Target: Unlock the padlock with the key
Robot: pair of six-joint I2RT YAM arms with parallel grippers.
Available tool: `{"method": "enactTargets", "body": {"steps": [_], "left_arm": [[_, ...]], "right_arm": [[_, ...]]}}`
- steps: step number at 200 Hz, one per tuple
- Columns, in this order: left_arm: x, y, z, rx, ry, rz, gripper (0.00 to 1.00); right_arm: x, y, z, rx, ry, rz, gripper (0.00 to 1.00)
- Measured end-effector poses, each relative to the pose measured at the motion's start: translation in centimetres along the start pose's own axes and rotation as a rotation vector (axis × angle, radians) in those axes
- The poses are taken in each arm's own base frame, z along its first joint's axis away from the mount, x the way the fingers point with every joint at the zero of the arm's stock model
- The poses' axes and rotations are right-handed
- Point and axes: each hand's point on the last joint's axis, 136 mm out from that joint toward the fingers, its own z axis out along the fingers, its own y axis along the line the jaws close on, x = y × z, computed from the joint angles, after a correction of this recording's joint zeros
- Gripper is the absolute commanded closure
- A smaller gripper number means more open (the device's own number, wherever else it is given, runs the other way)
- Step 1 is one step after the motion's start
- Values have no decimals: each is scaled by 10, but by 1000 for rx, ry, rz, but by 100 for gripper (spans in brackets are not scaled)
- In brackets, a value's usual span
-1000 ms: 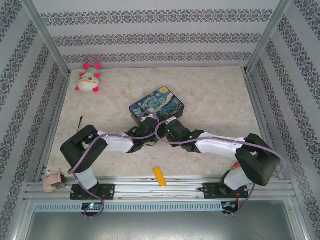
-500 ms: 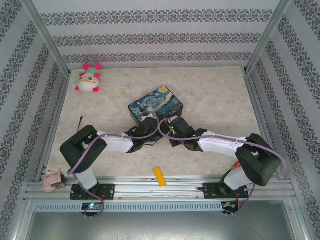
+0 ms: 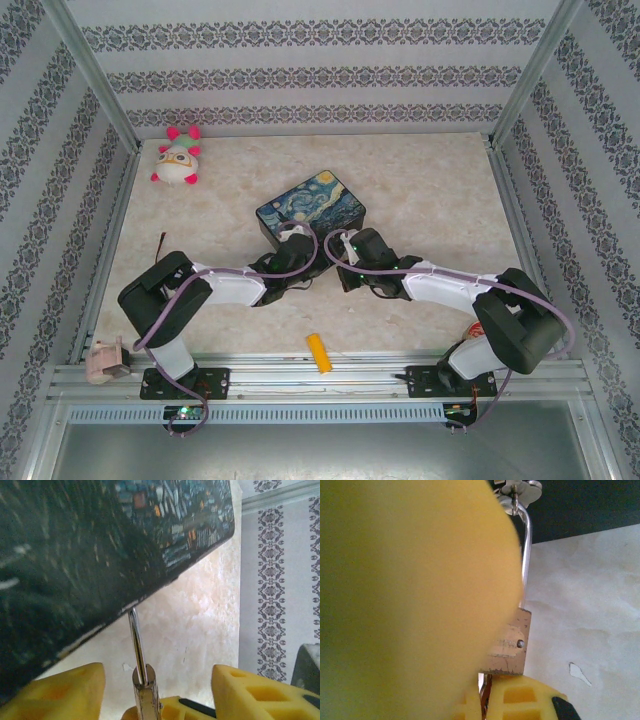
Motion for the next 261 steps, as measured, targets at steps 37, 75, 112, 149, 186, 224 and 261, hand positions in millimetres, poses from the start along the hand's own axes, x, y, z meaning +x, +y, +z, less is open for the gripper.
{"method": "enactTargets", "body": {"steps": [37,75,112,149,186,224,261], "left_arm": [[-10,-1,1,-13,-54,33,58],[-14,-7,9,-7,-67,46,62],[-12,-1,12,-21,-63,51,51],[-15,2,5,-29,-83,55,28],[-24,2,-12,-31,-130,64,1],[-31,-10,-24,-13,-154,73,1],[-33,-14,-35,-7,-161,86,1]], "right_arm": [[-3,3,0,-25,-14,22,100],[-11,1,-1,-41,-39,47,100],[-15,-7,-1,-37,-49,92,100],[-23,-15,0,-55,-70,162,100],[-22,-16,7,-77,-64,215,99],[-23,-15,13,-91,-65,252,91],[-16,-18,17,-89,-59,284,82]]}}
